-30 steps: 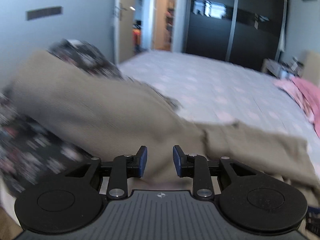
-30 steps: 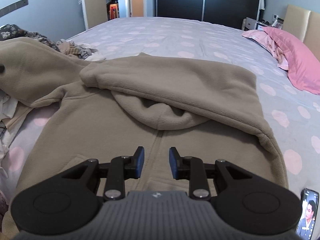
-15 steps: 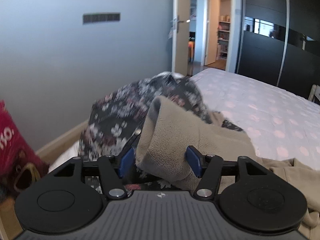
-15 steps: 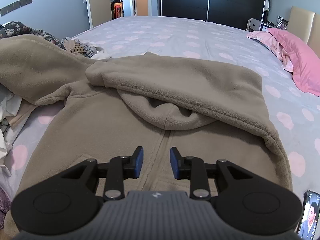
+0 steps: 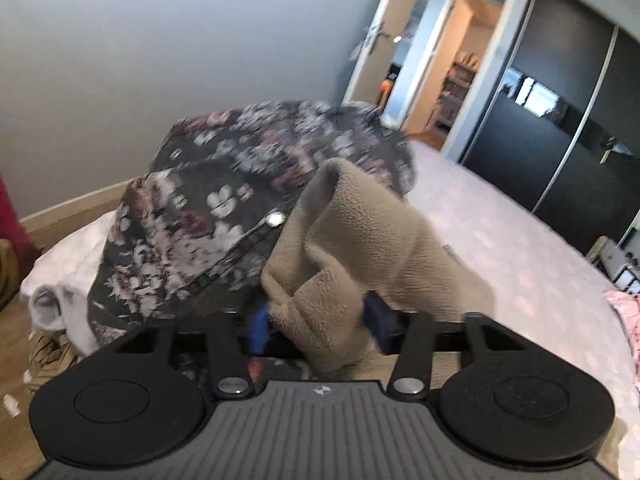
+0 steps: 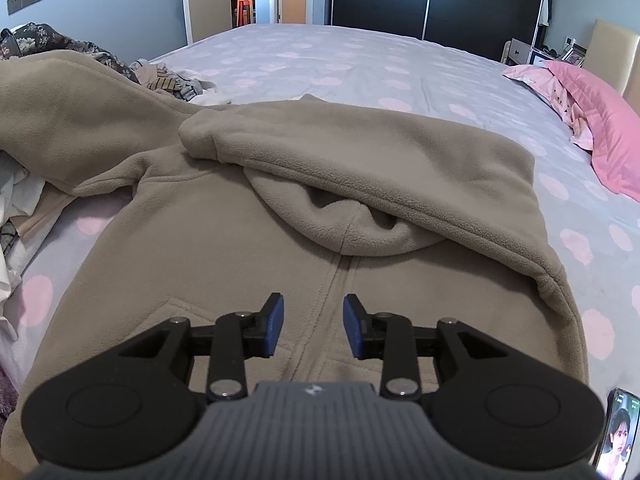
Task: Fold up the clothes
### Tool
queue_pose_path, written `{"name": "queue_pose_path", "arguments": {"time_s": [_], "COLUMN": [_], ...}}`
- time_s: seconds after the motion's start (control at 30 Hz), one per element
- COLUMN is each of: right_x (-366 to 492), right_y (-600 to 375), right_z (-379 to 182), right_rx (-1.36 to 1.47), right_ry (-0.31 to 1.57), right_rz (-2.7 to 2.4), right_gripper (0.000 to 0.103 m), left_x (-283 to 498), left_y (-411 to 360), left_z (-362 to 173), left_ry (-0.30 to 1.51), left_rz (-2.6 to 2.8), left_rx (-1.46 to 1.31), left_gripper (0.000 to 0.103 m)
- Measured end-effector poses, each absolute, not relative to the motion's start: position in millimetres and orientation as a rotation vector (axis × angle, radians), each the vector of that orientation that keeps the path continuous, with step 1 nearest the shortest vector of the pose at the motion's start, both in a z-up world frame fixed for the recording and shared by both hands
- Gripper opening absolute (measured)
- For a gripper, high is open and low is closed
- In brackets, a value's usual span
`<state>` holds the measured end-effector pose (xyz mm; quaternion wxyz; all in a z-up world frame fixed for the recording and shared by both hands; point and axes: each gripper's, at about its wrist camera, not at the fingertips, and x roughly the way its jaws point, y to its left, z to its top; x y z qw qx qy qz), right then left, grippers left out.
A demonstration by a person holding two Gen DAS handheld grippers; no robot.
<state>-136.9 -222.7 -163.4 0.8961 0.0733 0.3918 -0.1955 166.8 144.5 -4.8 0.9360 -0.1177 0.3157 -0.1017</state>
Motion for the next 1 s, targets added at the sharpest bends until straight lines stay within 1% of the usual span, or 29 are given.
{"name": "queue_pose_path", "arguments": {"time_s": [0.03, 0.07, 0.17, 0.37, 0.5, 0.63, 0.77, 1.0], "right_x": [-136, -136, -135, -130, -127, -127, -129, -130], "right_y": [-223, -223, -225, -235, -252, -275, -310, -370], "right_z": [-164, -164, -165, -158, -136, -113, -98, -104], "right_rx": [0.152, 0.152, 0.148, 0.141, 0.130, 0.036, -0.041, -0.036], "right_ry": [0.815, 0.818, 0.827, 0.857, 0.844, 0.850, 0.875, 0.886], "right_rz": [-0.408, -0.411, -0.418, -0.424, -0.409, -0.406, -0.450, -0.520], "right_gripper": [0.036, 0.036, 0.036, 0.036, 0.036, 0.037, 0.040, 0.040], "left_x": [163, 157, 143, 123, 110, 93, 72, 44], "left_y": [143, 141, 122, 49, 1, -65, -143, -271], "left_z": [-1, 5, 24, 72, 104, 123, 120, 74], "left_ry": [0.618, 0.591, 0.524, 0.426, 0.357, 0.316, 0.313, 0.404], "left_rz": [-0.218, -0.242, -0.332, -0.562, -0.714, -0.862, -1.002, -1.183], "left_rx": [-0.231, -0.227, -0.207, -0.140, -0.093, -0.036, 0.039, 0.191], "left_gripper": [0.033, 0.030, 0.026, 0.024, 0.023, 0.022, 0.022, 0.021]}}
